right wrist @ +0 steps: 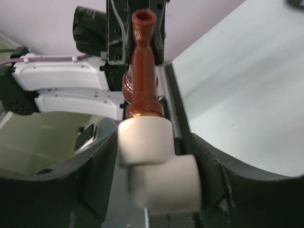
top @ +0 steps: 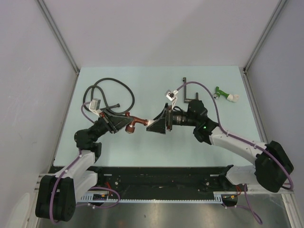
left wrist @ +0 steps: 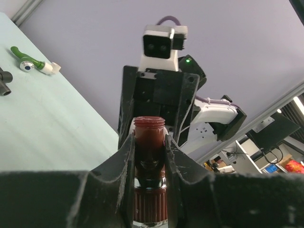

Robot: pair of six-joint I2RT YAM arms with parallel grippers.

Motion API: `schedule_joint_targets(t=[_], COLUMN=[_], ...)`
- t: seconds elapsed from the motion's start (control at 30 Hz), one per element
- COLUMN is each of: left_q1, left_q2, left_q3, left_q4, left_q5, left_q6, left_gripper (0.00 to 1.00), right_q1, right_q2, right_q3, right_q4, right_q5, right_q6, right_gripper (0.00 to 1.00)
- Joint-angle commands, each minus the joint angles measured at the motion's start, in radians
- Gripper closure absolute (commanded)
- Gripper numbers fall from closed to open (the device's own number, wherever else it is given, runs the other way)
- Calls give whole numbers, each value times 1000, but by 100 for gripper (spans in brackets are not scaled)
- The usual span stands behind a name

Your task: Install the water faucets

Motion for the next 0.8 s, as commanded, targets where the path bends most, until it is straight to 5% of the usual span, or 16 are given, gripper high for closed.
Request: schedule_joint_targets(t=[0.0, 0.13, 0.43, 0.77], left_q1=[13, 12, 13, 13], left_q2=[0, 2, 5, 3], left_q3=[14, 13, 13, 13], left_q4=[430, 430, 430, 430], left_q5=[-8, -9, -9, -9], left_q6=[13, 14, 13, 14], left_gripper=[100, 100, 100, 100], right_q1=[-13, 14, 212, 475], right_q2=[-139, -213, -329, -227], right_q3=[59, 80, 83, 83], right_q4=[-184, -317, -414, -396], right_q5=[155, 296, 573, 1017], right_q6=[-212, -378, -820, -1159], right_gripper=[26, 15, 14, 16])
